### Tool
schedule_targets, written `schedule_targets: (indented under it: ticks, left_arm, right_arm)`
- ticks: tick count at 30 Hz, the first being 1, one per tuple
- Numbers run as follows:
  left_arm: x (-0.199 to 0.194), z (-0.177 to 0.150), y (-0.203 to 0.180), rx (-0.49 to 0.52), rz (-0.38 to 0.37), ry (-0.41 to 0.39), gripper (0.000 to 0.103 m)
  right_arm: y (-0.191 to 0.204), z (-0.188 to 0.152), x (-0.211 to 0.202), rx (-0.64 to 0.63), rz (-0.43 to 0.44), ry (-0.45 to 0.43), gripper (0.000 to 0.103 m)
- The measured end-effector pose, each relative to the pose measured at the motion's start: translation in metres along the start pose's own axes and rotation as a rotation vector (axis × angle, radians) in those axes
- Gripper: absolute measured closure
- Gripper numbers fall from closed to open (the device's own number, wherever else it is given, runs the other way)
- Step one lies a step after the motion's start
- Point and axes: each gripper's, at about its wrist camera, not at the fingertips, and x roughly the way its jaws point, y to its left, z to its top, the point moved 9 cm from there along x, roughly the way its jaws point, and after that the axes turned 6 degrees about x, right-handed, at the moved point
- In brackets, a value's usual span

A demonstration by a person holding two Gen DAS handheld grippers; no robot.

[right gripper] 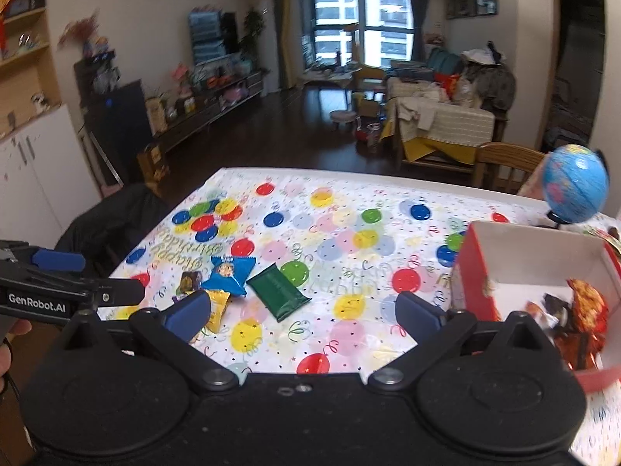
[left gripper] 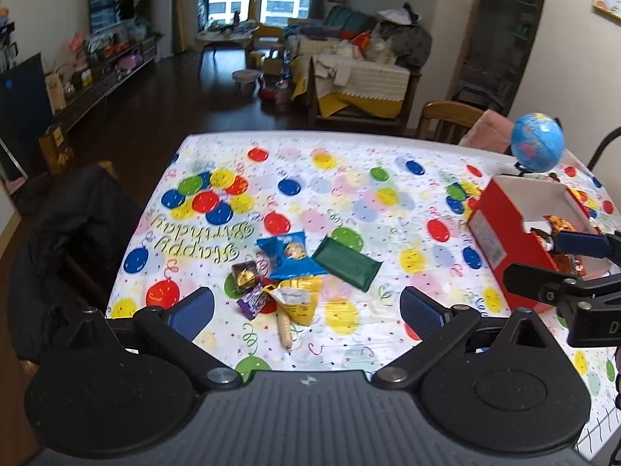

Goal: Organize snacks
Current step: 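Move both grippers back over the remaining snacks, then grasp the green bar pack with the right gripper while the left grasps the yellow bag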

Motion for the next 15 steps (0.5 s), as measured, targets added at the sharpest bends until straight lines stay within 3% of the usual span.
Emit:
schedule_targets:
  ticks: [15]
  left_arm:
    - [0.087,-0.022,0.012,-0.112,0.043,0.168,0.001]
  right_arm:
    - [0.0,-0.02,0.119,-0.224,0.096,0.193,0.013]
